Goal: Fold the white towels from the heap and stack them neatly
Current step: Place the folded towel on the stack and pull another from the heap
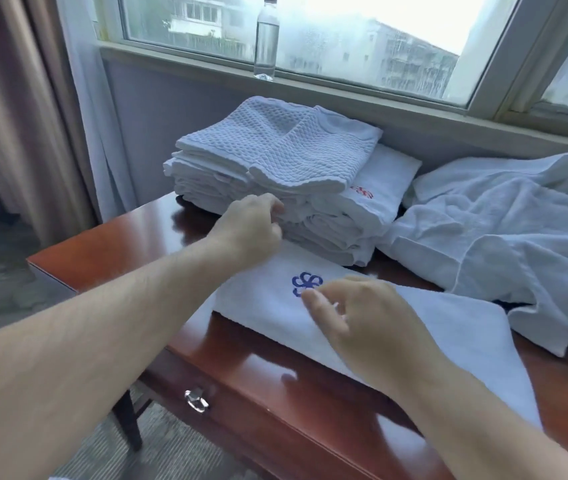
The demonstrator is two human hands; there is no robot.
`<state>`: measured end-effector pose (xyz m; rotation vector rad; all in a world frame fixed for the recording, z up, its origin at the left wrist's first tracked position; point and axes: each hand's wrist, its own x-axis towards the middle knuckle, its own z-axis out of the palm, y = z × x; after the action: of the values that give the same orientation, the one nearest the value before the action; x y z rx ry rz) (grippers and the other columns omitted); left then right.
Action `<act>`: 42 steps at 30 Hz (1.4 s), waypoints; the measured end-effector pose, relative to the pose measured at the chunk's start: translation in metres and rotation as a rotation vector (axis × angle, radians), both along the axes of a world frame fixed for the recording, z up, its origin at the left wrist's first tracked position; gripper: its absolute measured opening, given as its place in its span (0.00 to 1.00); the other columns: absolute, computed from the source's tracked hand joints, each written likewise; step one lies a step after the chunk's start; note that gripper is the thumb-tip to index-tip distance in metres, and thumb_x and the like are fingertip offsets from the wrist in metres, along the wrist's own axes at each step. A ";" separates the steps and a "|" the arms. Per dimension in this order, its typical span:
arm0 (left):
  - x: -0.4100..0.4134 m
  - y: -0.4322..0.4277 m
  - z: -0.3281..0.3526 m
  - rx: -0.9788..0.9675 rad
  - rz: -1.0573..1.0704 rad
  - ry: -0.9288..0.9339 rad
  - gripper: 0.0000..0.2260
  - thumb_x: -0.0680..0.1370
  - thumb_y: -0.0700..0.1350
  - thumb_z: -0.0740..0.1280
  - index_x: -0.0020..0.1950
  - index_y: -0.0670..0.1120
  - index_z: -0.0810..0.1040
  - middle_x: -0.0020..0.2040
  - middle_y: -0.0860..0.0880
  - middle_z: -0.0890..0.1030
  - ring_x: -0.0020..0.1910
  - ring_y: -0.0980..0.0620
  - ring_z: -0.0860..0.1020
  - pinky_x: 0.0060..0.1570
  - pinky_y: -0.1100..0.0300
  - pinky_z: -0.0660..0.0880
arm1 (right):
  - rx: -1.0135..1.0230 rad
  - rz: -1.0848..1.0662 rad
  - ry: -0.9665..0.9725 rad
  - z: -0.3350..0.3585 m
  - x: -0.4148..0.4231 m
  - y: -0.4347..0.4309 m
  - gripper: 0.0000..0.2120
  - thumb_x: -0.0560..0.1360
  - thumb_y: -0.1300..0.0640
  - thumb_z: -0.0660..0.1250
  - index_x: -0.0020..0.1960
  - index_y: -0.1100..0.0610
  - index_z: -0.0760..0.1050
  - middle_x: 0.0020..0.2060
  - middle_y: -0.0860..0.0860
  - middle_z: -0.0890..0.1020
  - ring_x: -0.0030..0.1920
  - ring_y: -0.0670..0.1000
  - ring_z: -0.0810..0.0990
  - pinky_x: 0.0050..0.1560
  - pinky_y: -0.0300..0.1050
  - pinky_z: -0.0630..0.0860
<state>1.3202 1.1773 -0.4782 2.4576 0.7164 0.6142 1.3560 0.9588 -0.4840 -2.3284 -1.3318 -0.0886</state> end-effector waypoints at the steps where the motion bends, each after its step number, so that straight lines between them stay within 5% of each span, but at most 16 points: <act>1: -0.001 -0.009 -0.002 0.032 -0.068 -0.047 0.15 0.79 0.42 0.61 0.63 0.52 0.78 0.59 0.51 0.79 0.60 0.50 0.75 0.60 0.57 0.71 | 0.048 -0.052 0.019 0.001 0.011 -0.008 0.19 0.80 0.42 0.57 0.37 0.50 0.76 0.37 0.45 0.78 0.42 0.46 0.77 0.43 0.48 0.74; 3: -0.001 -0.033 -0.010 0.078 -0.280 -0.011 0.15 0.80 0.45 0.60 0.63 0.56 0.79 0.61 0.54 0.78 0.63 0.52 0.73 0.65 0.54 0.69 | 0.050 -0.154 -0.005 0.001 0.029 -0.025 0.17 0.80 0.47 0.58 0.40 0.52 0.80 0.41 0.46 0.81 0.46 0.50 0.78 0.49 0.51 0.75; 5: 0.000 -0.057 -0.025 0.155 -0.438 0.134 0.16 0.82 0.51 0.58 0.69 0.60 0.74 0.69 0.55 0.73 0.70 0.52 0.68 0.71 0.53 0.63 | -0.064 -0.246 -0.024 -0.005 0.040 -0.040 0.16 0.81 0.47 0.57 0.58 0.49 0.81 0.57 0.48 0.81 0.61 0.52 0.76 0.63 0.49 0.70; 8: -0.003 -0.073 -0.050 0.293 -0.447 0.362 0.27 0.80 0.66 0.46 0.79 0.63 0.55 0.81 0.57 0.53 0.80 0.54 0.49 0.77 0.53 0.44 | -0.427 -0.290 0.027 -0.023 0.048 -0.064 0.30 0.80 0.36 0.43 0.80 0.41 0.53 0.81 0.49 0.55 0.80 0.55 0.50 0.78 0.51 0.49; 10: -0.006 -0.073 -0.055 0.295 -0.390 0.383 0.33 0.75 0.71 0.40 0.80 0.63 0.49 0.82 0.58 0.48 0.80 0.56 0.45 0.76 0.53 0.39 | -0.463 -0.322 0.052 -0.028 0.053 -0.079 0.35 0.75 0.32 0.37 0.81 0.40 0.45 0.82 0.46 0.47 0.81 0.54 0.43 0.79 0.54 0.44; 17: -0.005 -0.076 -0.052 0.288 -0.348 0.423 0.38 0.71 0.72 0.38 0.80 0.63 0.48 0.82 0.59 0.46 0.80 0.57 0.43 0.77 0.53 0.39 | -0.245 -0.493 0.157 -0.033 0.057 -0.113 0.32 0.79 0.37 0.46 0.81 0.44 0.52 0.82 0.46 0.48 0.81 0.52 0.44 0.79 0.56 0.47; 22: -0.005 -0.076 -0.055 0.312 -0.329 0.437 0.38 0.70 0.73 0.37 0.80 0.64 0.46 0.82 0.59 0.46 0.80 0.57 0.43 0.77 0.52 0.40 | 0.301 -0.763 0.409 -0.027 0.052 -0.136 0.34 0.76 0.45 0.67 0.78 0.53 0.61 0.73 0.55 0.69 0.71 0.55 0.68 0.71 0.52 0.65; 25: -0.005 -0.079 -0.054 0.321 -0.316 0.463 0.37 0.72 0.72 0.38 0.80 0.63 0.46 0.82 0.58 0.45 0.80 0.56 0.43 0.77 0.50 0.41 | 0.383 -0.846 0.646 -0.016 0.052 -0.140 0.35 0.73 0.42 0.71 0.74 0.57 0.67 0.64 0.53 0.78 0.61 0.55 0.77 0.62 0.54 0.74; 28: -0.008 -0.084 -0.053 0.319 -0.294 0.473 0.31 0.78 0.68 0.44 0.80 0.63 0.46 0.82 0.57 0.45 0.80 0.55 0.43 0.77 0.50 0.42 | 0.457 -0.700 0.968 -0.010 0.051 -0.135 0.18 0.72 0.52 0.74 0.56 0.63 0.80 0.48 0.57 0.86 0.47 0.58 0.86 0.53 0.57 0.83; 30: -0.011 -0.087 -0.054 0.305 -0.278 0.476 0.30 0.79 0.67 0.45 0.81 0.62 0.46 0.82 0.57 0.45 0.80 0.55 0.43 0.77 0.50 0.41 | 0.480 -0.586 0.951 0.000 0.047 -0.132 0.09 0.72 0.61 0.71 0.52 0.62 0.82 0.41 0.56 0.87 0.41 0.57 0.87 0.46 0.55 0.84; 34: -0.012 -0.089 -0.047 0.196 -0.276 0.432 0.34 0.77 0.69 0.50 0.81 0.59 0.49 0.82 0.56 0.50 0.80 0.55 0.48 0.78 0.48 0.46 | 0.416 -0.339 0.672 0.047 0.042 -0.130 0.09 0.72 0.61 0.69 0.49 0.51 0.83 0.40 0.50 0.87 0.41 0.52 0.86 0.42 0.53 0.85; 37: -0.006 -0.088 -0.018 -0.028 -0.351 0.187 0.43 0.73 0.72 0.64 0.82 0.56 0.53 0.80 0.55 0.57 0.78 0.55 0.57 0.77 0.51 0.56 | 0.397 -0.135 0.576 0.096 0.038 -0.130 0.10 0.71 0.57 0.72 0.48 0.43 0.83 0.39 0.47 0.86 0.38 0.49 0.86 0.33 0.46 0.80; 42: -0.001 -0.084 0.052 -0.495 -0.651 -0.232 0.48 0.67 0.60 0.78 0.80 0.56 0.56 0.75 0.53 0.70 0.72 0.56 0.70 0.69 0.51 0.72 | 0.546 0.187 0.652 0.170 0.047 -0.123 0.17 0.69 0.62 0.78 0.56 0.62 0.82 0.50 0.64 0.85 0.46 0.60 0.84 0.49 0.54 0.80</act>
<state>1.3190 1.0929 -0.4264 1.9439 -0.0466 0.3901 1.4033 0.8362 -0.3143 -1.5690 -1.0141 0.3046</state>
